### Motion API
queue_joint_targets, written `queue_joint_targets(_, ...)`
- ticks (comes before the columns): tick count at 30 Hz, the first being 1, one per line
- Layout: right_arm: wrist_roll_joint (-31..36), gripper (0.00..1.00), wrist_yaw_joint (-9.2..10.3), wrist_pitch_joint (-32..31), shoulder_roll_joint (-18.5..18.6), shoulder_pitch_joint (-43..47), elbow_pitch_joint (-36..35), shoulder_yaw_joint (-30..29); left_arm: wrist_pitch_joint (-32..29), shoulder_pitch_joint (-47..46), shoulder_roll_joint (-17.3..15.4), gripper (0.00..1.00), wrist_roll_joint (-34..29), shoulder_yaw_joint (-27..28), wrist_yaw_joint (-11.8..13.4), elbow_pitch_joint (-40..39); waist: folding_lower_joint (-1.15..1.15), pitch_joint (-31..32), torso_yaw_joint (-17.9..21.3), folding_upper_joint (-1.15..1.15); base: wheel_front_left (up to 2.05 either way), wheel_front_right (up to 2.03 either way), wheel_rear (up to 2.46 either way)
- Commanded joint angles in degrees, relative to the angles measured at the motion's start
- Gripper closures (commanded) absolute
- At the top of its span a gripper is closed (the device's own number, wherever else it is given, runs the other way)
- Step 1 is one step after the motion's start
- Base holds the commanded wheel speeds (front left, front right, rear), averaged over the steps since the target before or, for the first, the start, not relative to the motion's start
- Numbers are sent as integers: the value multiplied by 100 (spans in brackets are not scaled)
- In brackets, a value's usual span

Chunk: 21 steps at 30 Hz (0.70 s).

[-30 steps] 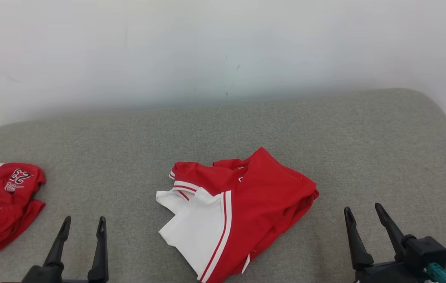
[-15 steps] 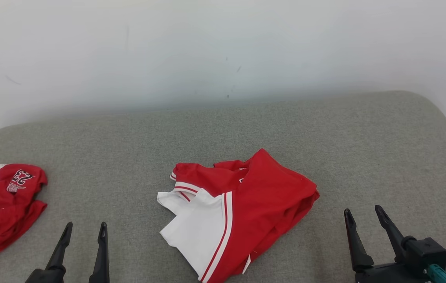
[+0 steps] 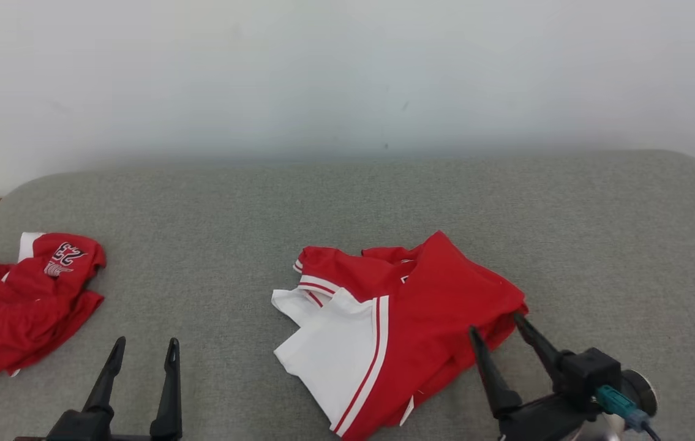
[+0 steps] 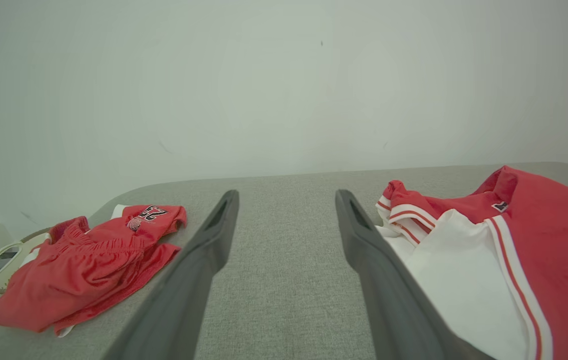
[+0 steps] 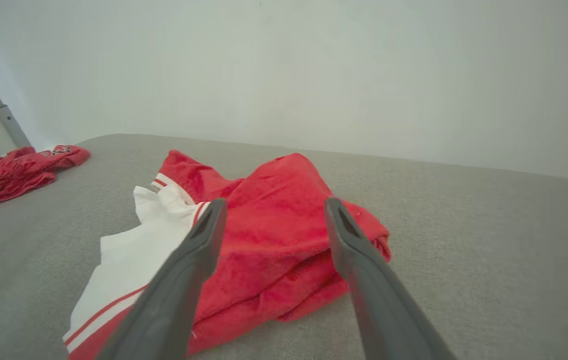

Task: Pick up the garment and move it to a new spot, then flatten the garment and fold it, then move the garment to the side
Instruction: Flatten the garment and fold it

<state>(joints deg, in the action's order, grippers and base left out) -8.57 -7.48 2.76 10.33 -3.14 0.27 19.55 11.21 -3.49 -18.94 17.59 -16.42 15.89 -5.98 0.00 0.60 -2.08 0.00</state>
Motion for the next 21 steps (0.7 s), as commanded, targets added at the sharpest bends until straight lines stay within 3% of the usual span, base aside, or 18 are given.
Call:
queue_joint_targets(1, -23, 0, -2, -7, 47, -85, 40, 75, 29, -56, 8, 0, -21, -9, 10, -19, 0, -112, -181, 0, 0, 0, 0)
queue_joint_targets(12, -553, 0, -2, -151, 590, -1550, 1247, 1809, 310, -705, 568, 0, 34, -236, -99, 190, 0, -810, -1360, 0, 0, 0, 0)
queue_joint_targets(21, -1072, 0, -2, -403, 882, -2690, 2408, 3154, 399, -998, 1016, 0, -43, -210, -298, 424, 0, -1186, -1974, 0, 0, 0, 0)
